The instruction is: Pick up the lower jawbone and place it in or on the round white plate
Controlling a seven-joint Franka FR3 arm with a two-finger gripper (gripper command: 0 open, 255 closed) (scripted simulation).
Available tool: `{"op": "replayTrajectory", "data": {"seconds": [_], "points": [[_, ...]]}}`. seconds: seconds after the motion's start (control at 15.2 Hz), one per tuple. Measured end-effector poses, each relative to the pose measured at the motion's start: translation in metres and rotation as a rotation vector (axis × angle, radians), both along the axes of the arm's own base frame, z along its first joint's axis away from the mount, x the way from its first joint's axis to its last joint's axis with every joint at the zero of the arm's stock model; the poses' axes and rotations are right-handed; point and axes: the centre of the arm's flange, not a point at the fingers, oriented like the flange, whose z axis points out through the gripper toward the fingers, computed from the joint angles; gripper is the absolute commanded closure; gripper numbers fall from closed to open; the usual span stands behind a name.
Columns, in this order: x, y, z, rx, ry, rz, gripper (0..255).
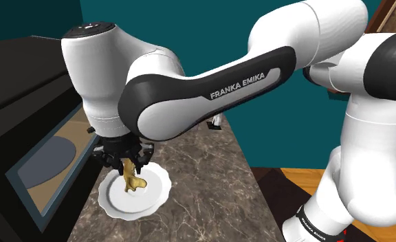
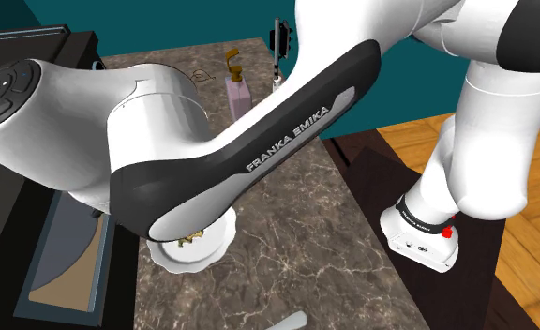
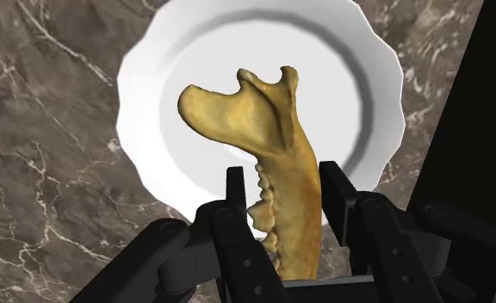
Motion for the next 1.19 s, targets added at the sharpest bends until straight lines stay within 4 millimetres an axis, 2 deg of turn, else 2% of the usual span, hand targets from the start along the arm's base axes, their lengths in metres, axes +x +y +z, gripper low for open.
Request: {"op": "replayTrajectory", "data": {"seconds": [0.2, 0.86, 1.19], "points": [[0.008, -0.004, -0.010, 0.000, 0.000, 0.001, 255], [0.009, -0.006, -0.063, 0.000, 0.000, 0.001, 255], [0.009, -0.006, -0.069, 0.000, 0.000, 0.001, 255]]}}
